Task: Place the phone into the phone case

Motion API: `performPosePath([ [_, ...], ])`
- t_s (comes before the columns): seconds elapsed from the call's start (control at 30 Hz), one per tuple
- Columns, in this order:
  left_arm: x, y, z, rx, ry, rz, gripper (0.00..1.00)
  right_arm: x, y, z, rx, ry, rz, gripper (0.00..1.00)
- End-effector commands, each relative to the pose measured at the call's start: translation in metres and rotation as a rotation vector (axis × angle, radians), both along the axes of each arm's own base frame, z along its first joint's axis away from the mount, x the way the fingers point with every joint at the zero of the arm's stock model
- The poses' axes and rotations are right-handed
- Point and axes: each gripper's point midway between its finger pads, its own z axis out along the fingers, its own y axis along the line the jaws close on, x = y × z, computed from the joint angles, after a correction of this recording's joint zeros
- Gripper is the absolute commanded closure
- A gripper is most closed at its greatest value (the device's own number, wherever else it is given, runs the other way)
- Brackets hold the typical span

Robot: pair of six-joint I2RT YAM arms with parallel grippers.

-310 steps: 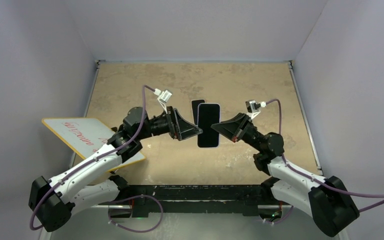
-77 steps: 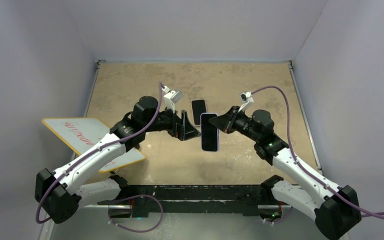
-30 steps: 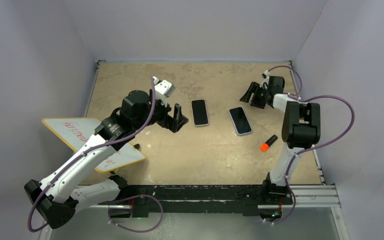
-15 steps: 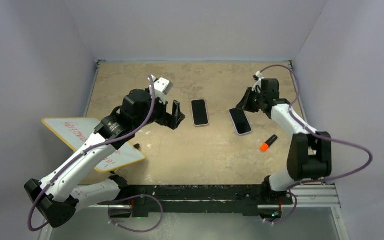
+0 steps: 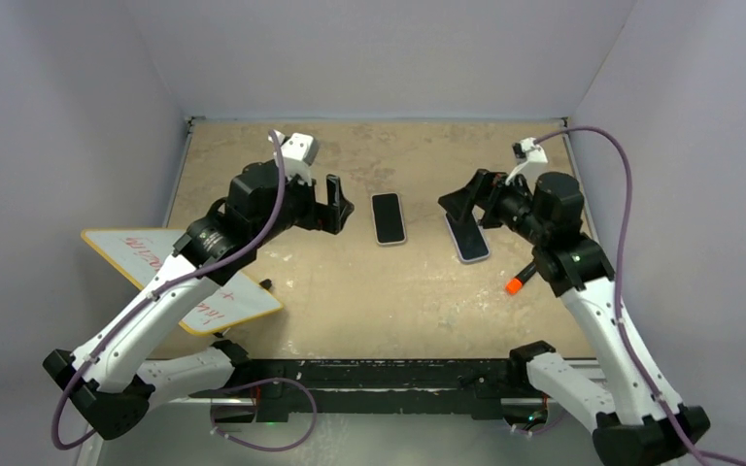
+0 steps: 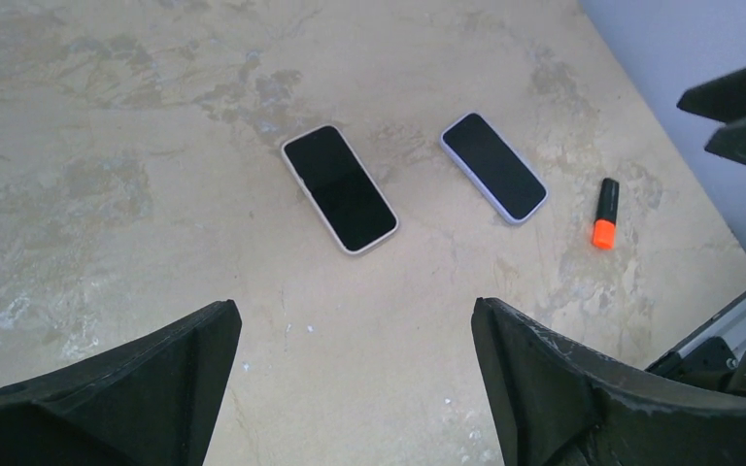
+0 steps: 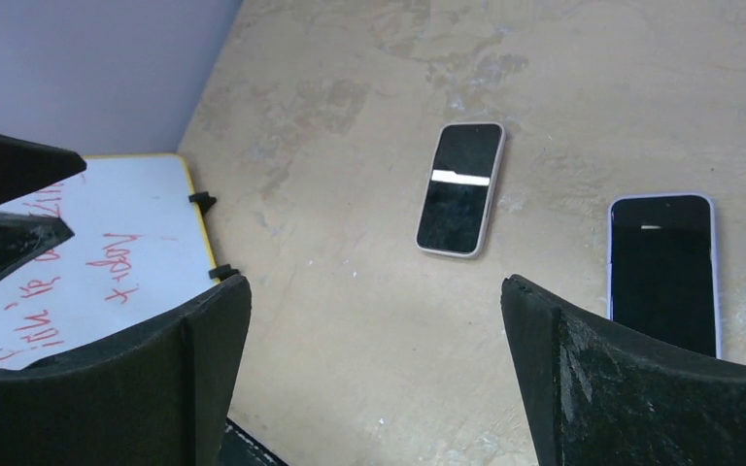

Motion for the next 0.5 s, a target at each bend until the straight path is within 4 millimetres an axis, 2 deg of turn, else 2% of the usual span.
performPosePath([
  [0.0, -0.004, 0.010, 0.054, -0.122, -0.099, 0.053, 0.06, -0.024, -0.011, 0.025, 0.045, -0.037, -0.041, 0.01],
  [0.13, -0.011, 0.019, 0.057, -0.175, -0.100, 0.092, 0.05, -0.044, -0.014, 0.044, 0.121, -0.082, -0.055, 0.01],
  [0.27, -0.019, 0.026, 0.046, -0.200, -0.093, 0.109, 0.05, -0.058, -0.017, 0.057, 0.193, -0.114, -0.071, 0.01],
  [0.47, -0.029, 0.020, 0.035, -0.230, -0.059, 0.063, 0.04, -0.065, -0.011, 0.051, 0.210, -0.103, -0.025, 0.01],
])
